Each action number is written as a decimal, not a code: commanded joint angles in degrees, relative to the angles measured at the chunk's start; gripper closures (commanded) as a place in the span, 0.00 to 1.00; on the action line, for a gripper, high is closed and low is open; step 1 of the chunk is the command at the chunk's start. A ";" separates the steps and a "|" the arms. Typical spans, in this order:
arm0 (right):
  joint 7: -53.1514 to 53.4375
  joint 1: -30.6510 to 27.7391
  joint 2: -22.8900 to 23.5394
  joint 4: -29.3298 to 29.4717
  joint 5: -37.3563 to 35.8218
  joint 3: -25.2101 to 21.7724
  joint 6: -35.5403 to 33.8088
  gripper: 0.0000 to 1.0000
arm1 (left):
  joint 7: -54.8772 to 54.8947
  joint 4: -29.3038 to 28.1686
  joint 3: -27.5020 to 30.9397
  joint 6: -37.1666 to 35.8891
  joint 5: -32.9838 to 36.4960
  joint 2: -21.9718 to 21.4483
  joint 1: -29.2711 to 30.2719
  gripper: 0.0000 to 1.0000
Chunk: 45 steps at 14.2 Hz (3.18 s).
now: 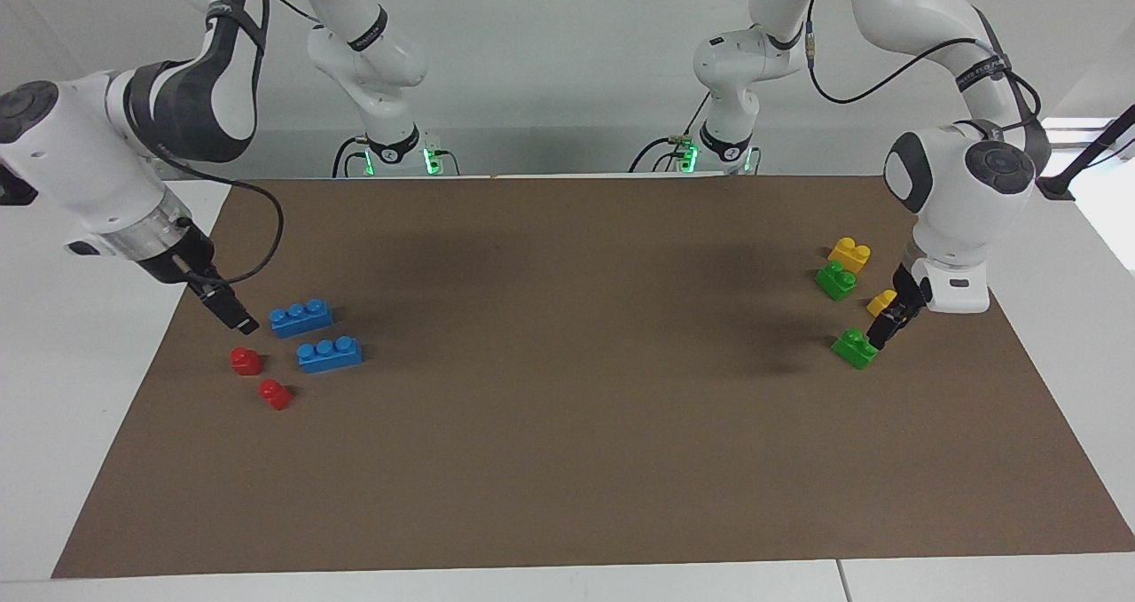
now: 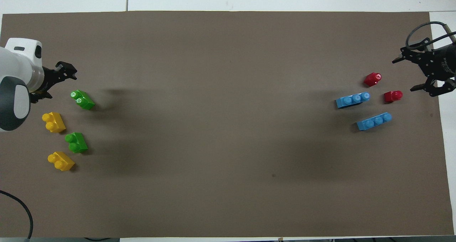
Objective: Remove green block with left arm and hold with right
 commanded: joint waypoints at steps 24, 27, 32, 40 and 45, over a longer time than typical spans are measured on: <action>-33.04 6.08 -14.60 -0.08 -2.86 0.96 -16.54 0.01 | 28.79 6.24 13.82 -31.27 -7.67 -14.73 -15.95 0.00; -33.66 5.99 -14.16 1.32 -2.77 1.31 -17.33 0.01 | 28.62 4.22 14.18 -31.00 -7.67 -16.14 -16.21 0.00; -33.58 16.06 -13.89 1.68 -3.03 -6.83 -17.25 0.01 | 29.84 1.58 17.43 -28.72 -7.67 -18.16 -19.03 0.00; -33.49 18.03 -14.07 1.42 -3.12 -10.20 -17.60 0.01 | 29.85 4.21 10.93 -28.62 -11.28 -17.55 -12.08 0.00; -33.49 17.94 -13.98 1.50 -6.19 -10.11 -16.90 0.01 | 32.84 3.95 9.61 -29.15 -8.99 -17.81 -11.91 0.00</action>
